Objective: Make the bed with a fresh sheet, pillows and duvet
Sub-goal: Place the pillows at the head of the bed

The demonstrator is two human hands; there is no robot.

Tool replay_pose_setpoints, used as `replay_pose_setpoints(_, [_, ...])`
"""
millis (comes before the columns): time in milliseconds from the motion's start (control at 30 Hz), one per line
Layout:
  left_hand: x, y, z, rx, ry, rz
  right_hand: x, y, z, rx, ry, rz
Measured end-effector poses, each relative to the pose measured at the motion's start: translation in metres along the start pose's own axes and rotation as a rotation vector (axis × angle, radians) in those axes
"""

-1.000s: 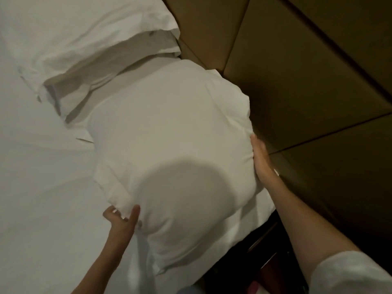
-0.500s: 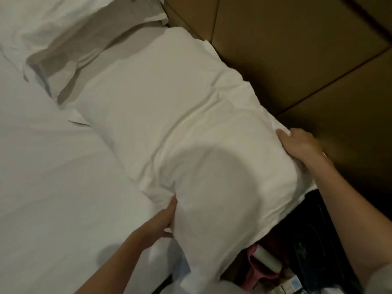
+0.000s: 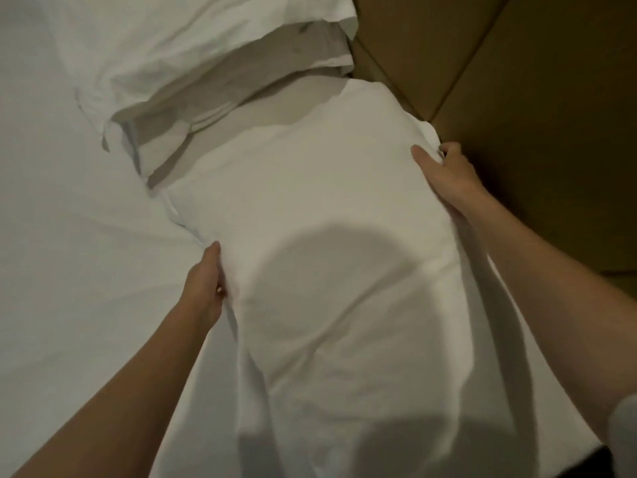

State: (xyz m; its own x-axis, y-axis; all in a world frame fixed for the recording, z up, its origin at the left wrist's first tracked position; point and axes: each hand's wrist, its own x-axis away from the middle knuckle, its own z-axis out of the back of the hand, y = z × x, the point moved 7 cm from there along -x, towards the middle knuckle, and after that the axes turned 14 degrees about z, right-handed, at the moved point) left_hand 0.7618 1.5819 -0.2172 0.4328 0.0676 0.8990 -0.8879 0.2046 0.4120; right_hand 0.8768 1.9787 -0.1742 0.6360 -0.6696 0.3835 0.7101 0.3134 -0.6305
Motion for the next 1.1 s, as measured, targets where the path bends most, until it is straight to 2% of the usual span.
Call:
replay_pose_setpoints(133, [-0.021,-0.005,-0.01,-0.001,-0.088,0.073,-0.035,0.003,-0.023,-0.393,-0.138,-0.127])
replay_pose_setpoints(200, [-0.018,-0.002,-0.012,-0.008,-0.101,0.038,-0.038,-0.004,-0.023,-0.501,-0.084,-0.128])
replay_pose_setpoints(300, [-0.005,0.012,-0.012,-0.031,-0.131,-0.031,-0.035,-0.027,-0.007,-0.567,0.06,0.015])
replay_pose_setpoints(433, [0.001,0.046,-0.01,0.061,-0.12,-0.108,-0.049,-0.079,0.006,-0.591,0.122,0.209])
replay_pose_setpoints(567, [-0.024,0.075,-0.006,0.095,-0.077,-0.094,-0.089,-0.097,-0.008,-0.372,0.082,0.216])
replay_pose_setpoints(600, [-0.033,0.077,0.0,0.046,0.015,-0.094,-0.096,-0.096,-0.015,-0.258,0.069,0.206])
replay_pose_setpoints(667, [-0.028,0.082,0.013,-0.137,0.379,-0.186,-0.085,-0.104,-0.032,0.13,0.112,0.256])
replay_pose_setpoints(700, [-0.008,0.09,0.009,-0.233,0.542,-0.329,-0.07,-0.118,-0.044,0.292,0.161,0.376])
replay_pose_setpoints(733, [0.017,0.096,-0.005,-0.327,0.617,-0.534,-0.047,-0.136,-0.062,0.395,0.193,0.542])
replay_pose_setpoints(800, [0.061,0.096,-0.06,-0.605,0.536,-0.972,-0.004,-0.164,-0.107,0.537,0.121,0.843])
replay_pose_setpoints(867, [0.075,0.066,-0.111,-0.955,0.355,-1.243,0.015,-0.168,-0.139,0.67,0.007,1.027])
replay_pose_setpoints(933, [0.069,0.042,-0.133,-1.158,0.261,-1.284,0.005,-0.156,-0.137,0.743,0.0,1.063])
replay_pose_setpoints(1033, [0.057,0.026,-0.136,-1.306,0.292,-1.244,-0.009,-0.129,-0.122,0.75,0.078,1.016])
replay_pose_setpoints(1100, [0.056,0.02,-0.135,-1.361,0.319,-1.187,-0.013,-0.115,-0.11,0.775,0.117,0.911])
